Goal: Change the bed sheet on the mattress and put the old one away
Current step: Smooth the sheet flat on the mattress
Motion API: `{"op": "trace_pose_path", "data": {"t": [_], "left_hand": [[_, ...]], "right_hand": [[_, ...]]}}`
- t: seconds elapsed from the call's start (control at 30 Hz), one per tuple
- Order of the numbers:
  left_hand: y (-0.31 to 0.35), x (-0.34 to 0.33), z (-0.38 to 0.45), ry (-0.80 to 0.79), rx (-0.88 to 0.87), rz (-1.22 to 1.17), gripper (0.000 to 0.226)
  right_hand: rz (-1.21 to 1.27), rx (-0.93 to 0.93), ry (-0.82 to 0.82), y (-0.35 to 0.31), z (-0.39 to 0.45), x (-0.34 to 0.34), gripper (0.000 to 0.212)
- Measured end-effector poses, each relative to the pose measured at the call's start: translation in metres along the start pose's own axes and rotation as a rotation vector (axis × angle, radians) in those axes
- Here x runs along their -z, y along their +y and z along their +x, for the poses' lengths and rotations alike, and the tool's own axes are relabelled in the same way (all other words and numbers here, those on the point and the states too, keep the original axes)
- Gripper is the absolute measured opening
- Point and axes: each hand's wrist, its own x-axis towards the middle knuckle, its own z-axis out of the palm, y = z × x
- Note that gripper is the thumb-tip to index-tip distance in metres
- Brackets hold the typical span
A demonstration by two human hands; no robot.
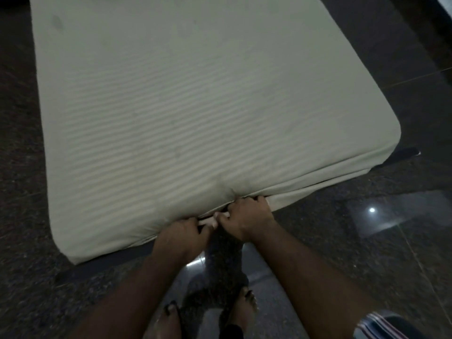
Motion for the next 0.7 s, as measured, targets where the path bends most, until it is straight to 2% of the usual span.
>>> {"op": "trace_pose_path", "data": {"t": [0.1,0.17,0.23,0.33,0.37,0.43,0.47,0.53,0.6,0.7], "left_hand": [[0.002,0.016,0.022,-0.213,0.088,-0.110,0.087],[0.008,0.021,0.027,-0.301,0.118,-0.201,0.084],[0.014,0.021,0.027,-0.357,0.134,-0.259,0.085],[0.012,0.025,0.030,-0.377,0.216,-0.361,0.098],[0.010,0.027,0.031,-0.382,0.235,-0.392,0.099],[0.009,0.029,0.031,-0.397,0.212,-0.405,0.096],[0.010,0.030,0.029,-0.406,0.175,-0.390,0.093],[0.011,0.032,0.020,-0.421,0.063,-0.302,0.077],[0.004,0.029,0.012,-0.381,-0.015,-0.209,0.067],[-0.016,0.017,0.009,-0.346,-0.062,0.042,0.064]], "right_hand": [[0.058,-0.070,-0.243,0.008,0.021,0.015,0.077],[0.064,-0.031,-0.262,0.010,0.025,0.021,0.076],[0.044,0.074,-0.168,0.017,0.011,0.018,0.061],[0.060,0.304,0.106,0.041,-0.024,0.002,0.034],[0.070,0.339,0.243,0.052,-0.036,-0.004,0.031],[0.111,0.275,0.479,0.081,-0.049,-0.013,0.025],[0.090,0.198,0.504,0.094,-0.052,-0.012,0.024],[-0.012,0.056,0.443,0.112,-0.053,-0.008,0.028],[-0.075,0.013,0.363,0.122,-0.049,-0.004,0.033],[-0.074,-0.035,0.298,0.123,-0.041,0.002,0.035]]}}
